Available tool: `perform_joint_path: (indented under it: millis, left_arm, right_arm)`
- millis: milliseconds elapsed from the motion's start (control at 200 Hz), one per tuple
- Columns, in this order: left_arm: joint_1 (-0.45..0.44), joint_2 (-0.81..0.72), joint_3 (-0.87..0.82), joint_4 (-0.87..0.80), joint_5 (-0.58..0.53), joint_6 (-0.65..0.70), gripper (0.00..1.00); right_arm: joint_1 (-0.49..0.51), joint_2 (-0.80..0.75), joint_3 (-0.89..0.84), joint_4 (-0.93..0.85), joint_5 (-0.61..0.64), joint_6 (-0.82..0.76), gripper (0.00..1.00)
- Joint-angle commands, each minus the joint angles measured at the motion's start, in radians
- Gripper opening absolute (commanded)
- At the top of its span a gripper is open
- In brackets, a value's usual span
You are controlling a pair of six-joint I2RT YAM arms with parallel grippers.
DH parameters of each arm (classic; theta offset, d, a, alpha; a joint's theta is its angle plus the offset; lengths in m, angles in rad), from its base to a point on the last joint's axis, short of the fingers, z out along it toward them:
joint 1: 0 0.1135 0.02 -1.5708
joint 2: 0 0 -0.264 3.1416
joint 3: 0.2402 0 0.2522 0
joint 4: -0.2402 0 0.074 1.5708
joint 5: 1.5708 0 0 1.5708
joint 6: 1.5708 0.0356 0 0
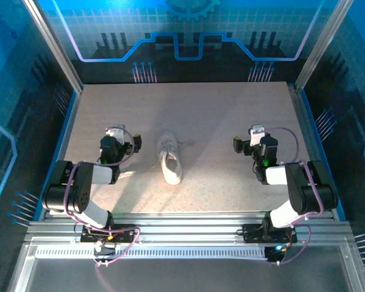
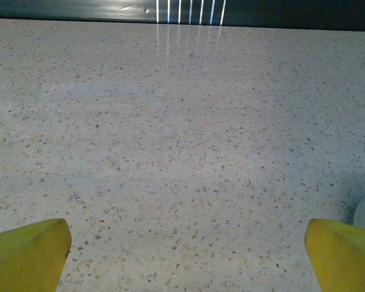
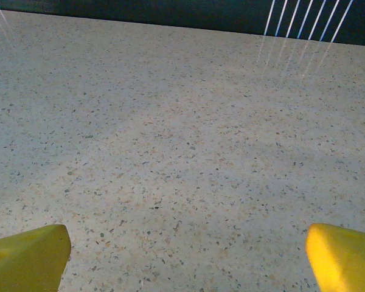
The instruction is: Tie the shoes
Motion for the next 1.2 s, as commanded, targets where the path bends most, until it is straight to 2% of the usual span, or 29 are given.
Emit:
perform_joint_path:
  millis: [0, 1196]
  left_arm:
    - [0.006, 0.0, 0.004, 0.028, 0.01, 0.008, 1.0]
    - [0.006, 0.0, 0.004, 0.027, 0.012, 0.006, 0.99]
  right_arm:
    - [-0.003, 0.003, 0.02, 0.013, -0.008, -0.015, 1.0]
    - [-0.013, 0.002, 0.02, 0.009, -0.028, -0.011, 1.0]
